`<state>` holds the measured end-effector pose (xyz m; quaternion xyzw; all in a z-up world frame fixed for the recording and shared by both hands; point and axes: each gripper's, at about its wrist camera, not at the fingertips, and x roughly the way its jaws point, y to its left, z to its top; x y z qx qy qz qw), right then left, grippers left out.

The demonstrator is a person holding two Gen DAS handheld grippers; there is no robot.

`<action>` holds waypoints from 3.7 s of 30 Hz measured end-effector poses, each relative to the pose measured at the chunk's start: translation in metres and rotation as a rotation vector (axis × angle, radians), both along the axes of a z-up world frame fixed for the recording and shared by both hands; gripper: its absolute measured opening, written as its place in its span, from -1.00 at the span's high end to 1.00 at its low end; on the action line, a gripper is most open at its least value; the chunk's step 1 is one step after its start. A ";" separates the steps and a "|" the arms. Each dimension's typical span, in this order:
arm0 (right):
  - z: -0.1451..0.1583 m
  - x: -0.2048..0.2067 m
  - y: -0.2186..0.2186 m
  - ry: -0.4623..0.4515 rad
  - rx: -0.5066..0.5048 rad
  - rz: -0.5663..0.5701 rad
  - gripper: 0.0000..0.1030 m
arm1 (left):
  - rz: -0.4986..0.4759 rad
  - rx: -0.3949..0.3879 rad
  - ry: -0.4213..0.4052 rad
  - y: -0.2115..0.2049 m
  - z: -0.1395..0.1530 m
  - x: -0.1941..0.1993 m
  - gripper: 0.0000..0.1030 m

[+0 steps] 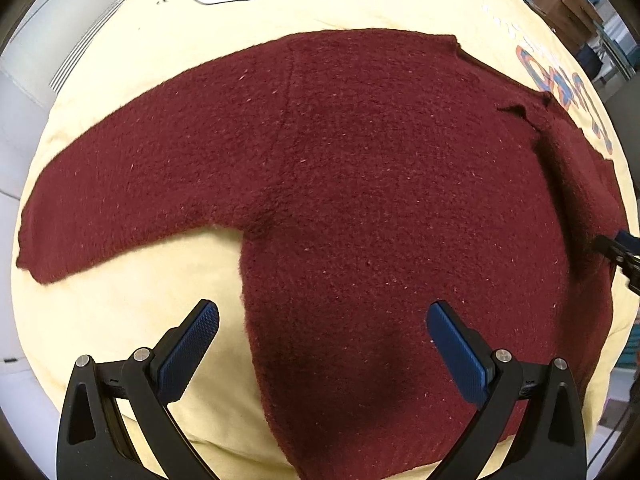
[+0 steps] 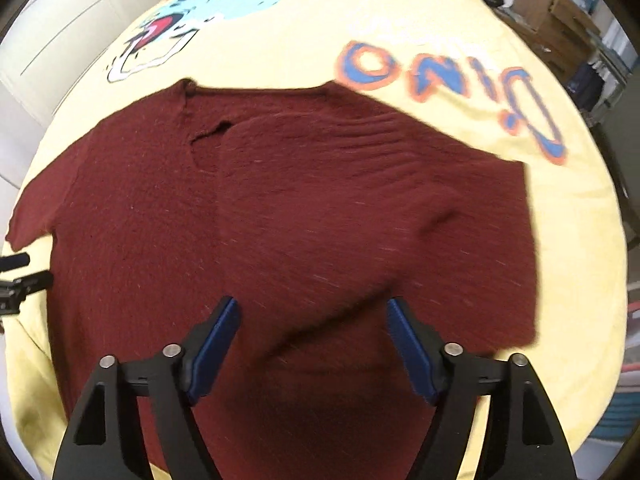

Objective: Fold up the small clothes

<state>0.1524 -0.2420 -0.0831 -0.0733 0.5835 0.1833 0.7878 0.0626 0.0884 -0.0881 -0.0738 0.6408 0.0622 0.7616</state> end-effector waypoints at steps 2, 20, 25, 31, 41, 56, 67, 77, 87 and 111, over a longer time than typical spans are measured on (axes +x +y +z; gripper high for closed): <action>0.003 -0.005 -0.021 -0.002 -0.007 -0.028 -0.53 | -0.030 0.015 -0.002 -0.007 0.001 0.004 -0.98; -0.043 -0.004 -0.146 0.047 -0.061 -0.290 -0.53 | -0.514 -0.041 -0.111 -0.202 0.035 0.090 -0.98; -0.048 -0.001 -0.151 0.056 -0.020 -0.297 -0.53 | -0.601 -0.036 -0.086 -0.254 0.021 0.112 -0.98; -0.051 -0.001 -0.151 0.058 -0.010 -0.291 -0.53 | -0.685 -0.009 -0.006 -0.302 -0.016 0.133 -0.98; -0.060 0.009 -0.148 0.064 0.006 -0.293 -0.53 | -0.701 0.076 0.073 -0.325 -0.062 0.164 0.06; -0.052 0.031 -0.123 0.035 -0.017 -0.259 0.67 | -0.483 0.030 -0.183 -0.219 0.004 0.169 0.76; -0.056 0.026 -0.122 0.050 -0.014 -0.250 0.68 | -0.245 -0.029 -0.198 -0.141 0.005 0.085 0.75; -0.055 0.025 -0.120 0.054 -0.014 -0.249 0.67 | -0.145 -0.102 -0.083 -0.103 -0.025 0.071 0.24; -0.041 0.015 -0.116 0.049 -0.068 -0.232 0.38 | -0.056 -0.142 -0.104 -0.037 0.004 0.079 -0.98; -0.030 0.002 -0.145 0.079 -0.065 -0.279 -0.02 | -0.164 -0.092 -0.024 -0.071 -0.036 0.114 0.75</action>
